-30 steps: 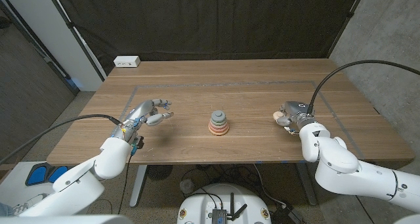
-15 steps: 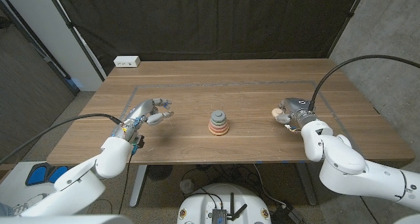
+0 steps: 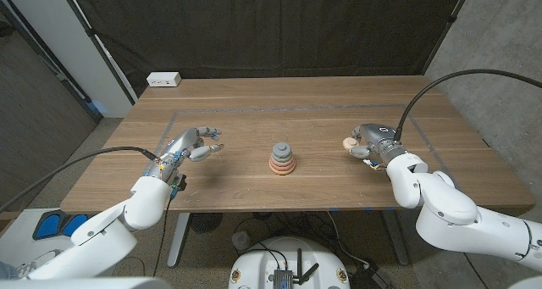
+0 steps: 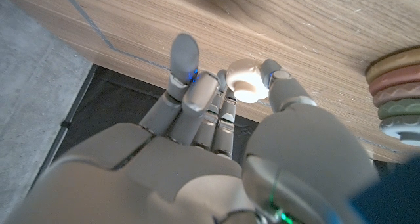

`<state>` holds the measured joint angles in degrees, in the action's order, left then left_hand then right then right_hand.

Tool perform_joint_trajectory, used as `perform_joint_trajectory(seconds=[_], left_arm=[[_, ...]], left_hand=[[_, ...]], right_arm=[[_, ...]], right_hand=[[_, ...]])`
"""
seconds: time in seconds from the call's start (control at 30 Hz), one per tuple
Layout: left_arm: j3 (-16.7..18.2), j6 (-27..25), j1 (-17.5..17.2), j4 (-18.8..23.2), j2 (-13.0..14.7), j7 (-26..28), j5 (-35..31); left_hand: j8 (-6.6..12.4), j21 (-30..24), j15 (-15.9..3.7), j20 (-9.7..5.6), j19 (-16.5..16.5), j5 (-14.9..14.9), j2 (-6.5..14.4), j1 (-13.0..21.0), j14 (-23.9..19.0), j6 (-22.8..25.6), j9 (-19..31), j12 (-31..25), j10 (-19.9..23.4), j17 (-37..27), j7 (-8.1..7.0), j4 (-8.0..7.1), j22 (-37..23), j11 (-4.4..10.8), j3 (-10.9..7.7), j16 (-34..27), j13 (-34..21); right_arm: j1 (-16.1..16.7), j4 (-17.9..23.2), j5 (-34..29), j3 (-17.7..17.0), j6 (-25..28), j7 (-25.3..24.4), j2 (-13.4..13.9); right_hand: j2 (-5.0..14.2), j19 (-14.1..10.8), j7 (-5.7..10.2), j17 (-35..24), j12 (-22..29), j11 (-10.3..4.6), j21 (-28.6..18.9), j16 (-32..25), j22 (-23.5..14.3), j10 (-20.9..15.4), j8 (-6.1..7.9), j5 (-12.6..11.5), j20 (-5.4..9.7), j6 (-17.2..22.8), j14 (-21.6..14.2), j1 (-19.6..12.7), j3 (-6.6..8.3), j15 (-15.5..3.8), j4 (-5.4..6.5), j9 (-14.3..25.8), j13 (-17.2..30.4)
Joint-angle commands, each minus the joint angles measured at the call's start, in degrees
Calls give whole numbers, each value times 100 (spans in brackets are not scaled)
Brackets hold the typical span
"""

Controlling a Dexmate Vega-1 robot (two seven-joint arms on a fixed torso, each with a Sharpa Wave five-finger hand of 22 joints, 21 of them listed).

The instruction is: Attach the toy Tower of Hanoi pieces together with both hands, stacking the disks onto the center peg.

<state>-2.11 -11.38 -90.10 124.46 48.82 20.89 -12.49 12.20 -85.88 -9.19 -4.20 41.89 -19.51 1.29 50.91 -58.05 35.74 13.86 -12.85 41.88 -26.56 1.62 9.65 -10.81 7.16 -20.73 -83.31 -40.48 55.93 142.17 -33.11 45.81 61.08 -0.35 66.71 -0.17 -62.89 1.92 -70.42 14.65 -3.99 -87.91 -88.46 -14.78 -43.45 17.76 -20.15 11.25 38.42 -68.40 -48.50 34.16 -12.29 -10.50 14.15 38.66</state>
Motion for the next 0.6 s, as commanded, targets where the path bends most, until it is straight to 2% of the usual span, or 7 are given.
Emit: perform_joint_trajectory(seconds=[0.03,0.6], left_arm=[[2,-32,-37,14,38,34,-13],[-23,-89,-93,79,12,146,-162]], left_hand=[[-12,-14,-335,-760,40,-23,-48,11,-69,34,17,1,22,-3,5,-10,-6,-17,-50,-7,-22],[-10,-22,-335,-760,39,-22,-51,18,-72,52,19,6,36,-2,2,-8,-8,13,-71,-13,-28]], right_arm=[[95,-31,-356,-161,-531,297,-78],[533,-39,-523,-750,-1296,352,-140]], right_hand=[[315,-2,98,-15,-12,-205,9,-16,-31,-252,27,-29,140,218,-18,-208,123,-18,84,39,32],[325,-8,100,-14,-20,-211,1,-16,-52,-287,29,-27,140,239,-5,-228,137,-18,77,39,62]])
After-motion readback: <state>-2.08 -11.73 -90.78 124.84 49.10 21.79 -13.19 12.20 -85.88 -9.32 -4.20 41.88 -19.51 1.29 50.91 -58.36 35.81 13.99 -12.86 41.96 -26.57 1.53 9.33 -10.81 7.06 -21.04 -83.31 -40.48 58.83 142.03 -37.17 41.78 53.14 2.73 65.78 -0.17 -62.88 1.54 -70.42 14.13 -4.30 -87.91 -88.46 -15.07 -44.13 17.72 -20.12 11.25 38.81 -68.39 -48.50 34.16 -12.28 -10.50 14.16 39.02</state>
